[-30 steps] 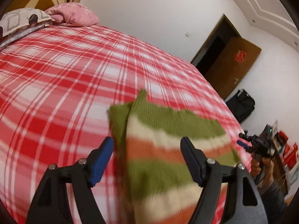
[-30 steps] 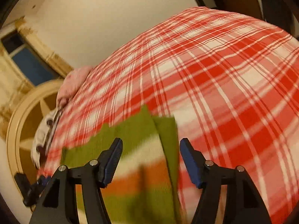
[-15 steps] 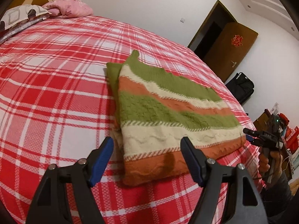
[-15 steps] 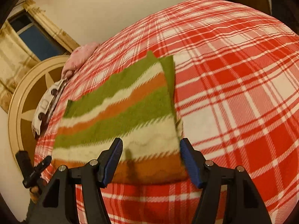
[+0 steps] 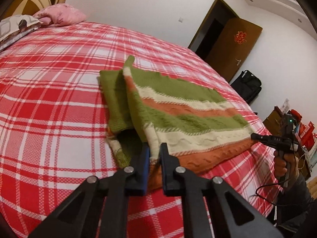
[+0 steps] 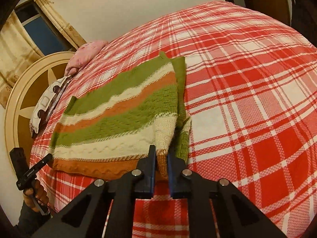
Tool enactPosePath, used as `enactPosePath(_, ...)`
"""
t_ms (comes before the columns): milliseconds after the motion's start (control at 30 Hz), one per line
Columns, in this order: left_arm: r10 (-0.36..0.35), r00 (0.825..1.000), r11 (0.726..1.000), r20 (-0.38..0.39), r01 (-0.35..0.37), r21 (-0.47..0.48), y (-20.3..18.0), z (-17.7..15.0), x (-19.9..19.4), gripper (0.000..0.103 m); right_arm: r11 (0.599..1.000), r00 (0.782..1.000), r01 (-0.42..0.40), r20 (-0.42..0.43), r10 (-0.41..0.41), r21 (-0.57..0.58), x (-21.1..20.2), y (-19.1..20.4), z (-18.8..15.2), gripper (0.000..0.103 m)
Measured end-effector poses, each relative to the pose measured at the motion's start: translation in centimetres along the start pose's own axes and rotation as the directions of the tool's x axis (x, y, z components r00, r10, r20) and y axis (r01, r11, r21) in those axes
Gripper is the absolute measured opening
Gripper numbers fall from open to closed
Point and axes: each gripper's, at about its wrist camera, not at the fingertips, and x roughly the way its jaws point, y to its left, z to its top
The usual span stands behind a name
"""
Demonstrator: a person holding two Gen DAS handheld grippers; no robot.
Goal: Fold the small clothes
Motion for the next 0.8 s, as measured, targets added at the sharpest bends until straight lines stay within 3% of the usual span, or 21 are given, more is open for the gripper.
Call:
enactPosePath(200,0.012,1.000,1.000,0.003,-0.012,0.023,0.3,-0.4,-0.8,0.008,1.000,1.000,-0.017,0.003,0.017,0.004,-1.3,-0.3,-1.2,0.009)
enactPosePath(300,0.044,0.999,0.999,-0.016,-0.044,-0.022,1.6,-0.7,-0.2,0.009,1.000,1.000,0.014,-0.008,-0.014,0.005,-0.5,-0.8,-2.0,0.009)
enactPosePath(400,0.015,1.000,0.994,-0.025,-0.018,-0.104,3.2,-0.9,0.3,0.009,0.999,1.000,0.024,-0.003,-0.024,0.024,0.0,-1.3,-2.1,0.009)
enactPosePath(467,0.007,0.999,0.995,-0.034,-0.010,-0.102,3.4,-0.9,0.8,0.011,0.999,0.999,0.034,-0.004,-0.034,0.021,0.2,-1.4,-2.0,0.009)
enactPosePath(567,0.050,0.996,0.992,-0.072,-0.057,-0.114,4.0,-0.7,1.2,0.013,0.997,0.997,0.077,-0.007,-0.077,0.000,0.2,-1.1,-2.0,0.009)
enactPosePath(600,0.040,0.997,0.991,-0.068,-0.048,-0.123,4.1,-0.6,0.8,0.013,0.997,0.997,0.082,-0.011,-0.082,-0.001,0.2,-1.1,-2.1,0.009)
enactPosePath(700,0.107,0.994,0.991,-0.030,-0.109,-0.072,3.4,-0.5,-0.9,0.014,0.995,0.994,0.100,-0.031,-0.100,-0.004,0.4,-0.9,-2.1,0.009)
enactPosePath(733,0.131,0.991,0.990,-0.018,-0.131,-0.049,3.0,-0.6,-1.5,0.018,0.993,0.993,0.116,-0.030,-0.117,-0.028,0.3,-0.5,-2.1,0.009)
enactPosePath(767,0.161,0.987,0.986,-0.016,-0.162,-0.030,2.6,-0.5,-1.7,0.035,0.990,0.991,0.133,-0.025,-0.134,-0.037,0.2,-0.3,-2.0,0.010)
enactPosePath(800,0.196,0.981,0.981,-0.006,-0.196,-0.006,2.1,-0.3,-1.9,0.060,0.990,0.991,0.135,-0.022,-0.136,-0.037,0.1,-0.1,-1.9,0.017)
